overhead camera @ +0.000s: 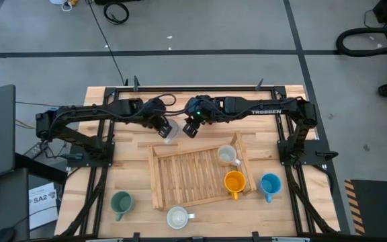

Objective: Place coffee mugs
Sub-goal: Put the white-gray patterned mug on the shelf

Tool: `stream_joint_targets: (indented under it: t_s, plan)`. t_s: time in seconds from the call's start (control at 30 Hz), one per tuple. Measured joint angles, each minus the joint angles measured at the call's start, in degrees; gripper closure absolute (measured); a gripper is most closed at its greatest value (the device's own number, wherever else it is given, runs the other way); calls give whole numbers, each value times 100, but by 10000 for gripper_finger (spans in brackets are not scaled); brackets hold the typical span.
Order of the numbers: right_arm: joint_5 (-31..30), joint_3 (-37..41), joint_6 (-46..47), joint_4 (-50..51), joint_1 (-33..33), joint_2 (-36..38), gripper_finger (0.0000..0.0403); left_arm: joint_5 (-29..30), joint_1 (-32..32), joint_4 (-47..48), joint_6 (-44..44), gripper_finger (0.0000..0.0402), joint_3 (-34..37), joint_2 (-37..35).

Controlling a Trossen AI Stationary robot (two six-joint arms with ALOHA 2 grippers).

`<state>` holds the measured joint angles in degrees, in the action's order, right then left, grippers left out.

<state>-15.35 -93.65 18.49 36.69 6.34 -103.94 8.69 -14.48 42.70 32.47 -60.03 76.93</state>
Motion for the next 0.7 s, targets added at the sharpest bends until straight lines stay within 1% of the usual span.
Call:
stream_joint_targets:
  t_s: [0.13,0.2,0.43,0.7]
  plan:
    - [0,0,1,59,6,0,241,-12,0,289,114,379,0,0]
    - [1,0,1,60,1,0,241,-131,0,306,148,379,0,11]
    - [25,0,1,54,3,0,241,-514,-4,292,139,379,11,482]
    - [48,0,1,54,1,0,241,-604,-12,268,138,377,4,850]
